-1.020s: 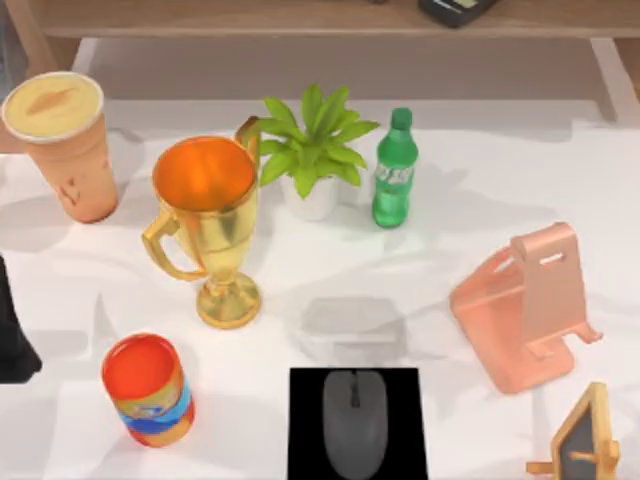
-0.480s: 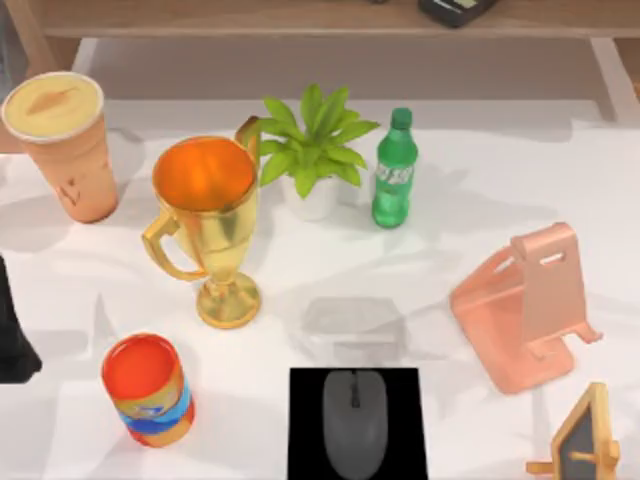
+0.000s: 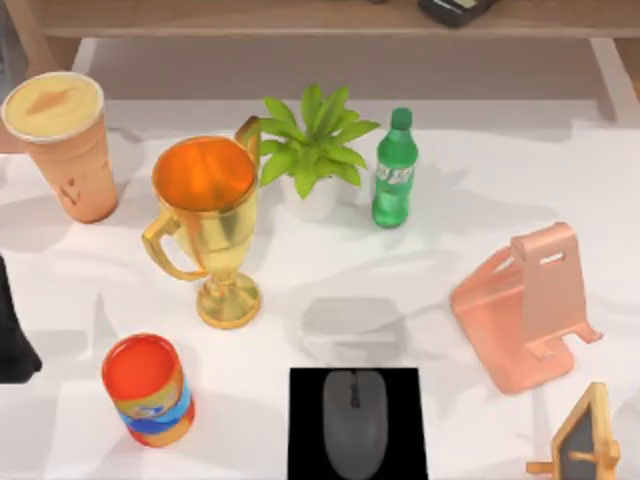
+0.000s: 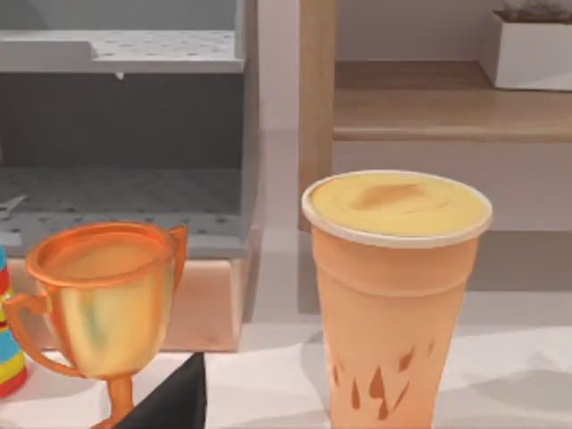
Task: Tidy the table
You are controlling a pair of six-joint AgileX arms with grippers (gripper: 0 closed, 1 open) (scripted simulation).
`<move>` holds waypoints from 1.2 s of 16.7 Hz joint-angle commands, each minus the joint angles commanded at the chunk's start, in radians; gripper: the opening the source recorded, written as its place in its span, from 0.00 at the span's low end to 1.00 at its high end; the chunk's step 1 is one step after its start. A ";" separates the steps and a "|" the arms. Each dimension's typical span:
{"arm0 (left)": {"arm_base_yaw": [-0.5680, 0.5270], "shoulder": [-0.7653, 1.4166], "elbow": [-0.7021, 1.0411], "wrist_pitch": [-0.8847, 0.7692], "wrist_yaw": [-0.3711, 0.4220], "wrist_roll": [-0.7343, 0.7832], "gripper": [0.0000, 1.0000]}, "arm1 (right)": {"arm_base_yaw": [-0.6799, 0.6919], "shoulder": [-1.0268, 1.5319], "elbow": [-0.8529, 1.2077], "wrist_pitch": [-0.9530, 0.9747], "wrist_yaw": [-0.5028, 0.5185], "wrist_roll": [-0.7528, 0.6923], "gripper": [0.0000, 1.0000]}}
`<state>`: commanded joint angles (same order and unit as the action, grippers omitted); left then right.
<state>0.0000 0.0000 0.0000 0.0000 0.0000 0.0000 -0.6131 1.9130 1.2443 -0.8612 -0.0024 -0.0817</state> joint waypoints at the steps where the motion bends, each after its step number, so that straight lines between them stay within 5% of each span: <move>1: 0.000 0.000 0.000 0.000 0.000 0.000 1.00 | 0.000 0.004 -0.002 0.002 0.000 0.002 0.00; 8: 0.000 0.000 0.000 0.000 0.000 0.000 1.00 | 0.199 -0.199 -0.128 0.107 0.053 0.040 0.00; 20: 0.000 0.000 0.000 0.000 0.000 0.000 1.00 | 1.083 -1.101 -0.688 0.539 0.225 0.187 0.00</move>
<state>0.0000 0.0000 0.0000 0.0000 0.0000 0.0000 0.4697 0.8115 0.5559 -0.3217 0.2231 0.1051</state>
